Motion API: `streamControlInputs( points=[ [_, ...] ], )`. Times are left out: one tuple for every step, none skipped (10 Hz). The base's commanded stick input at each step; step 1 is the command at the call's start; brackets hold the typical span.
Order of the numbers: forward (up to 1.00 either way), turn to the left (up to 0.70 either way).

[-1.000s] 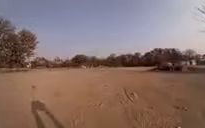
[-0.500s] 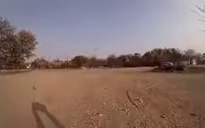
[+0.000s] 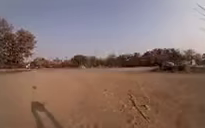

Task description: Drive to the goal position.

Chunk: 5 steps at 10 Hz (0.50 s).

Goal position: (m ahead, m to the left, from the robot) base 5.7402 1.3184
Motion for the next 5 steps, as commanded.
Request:
streamControlInputs(
  points=[
    [0.7,0.0],
    [0.7,0.0],
    [0.7,0.0],
    [0.7,0.0],
    [0.7,0.0]
  ],
)
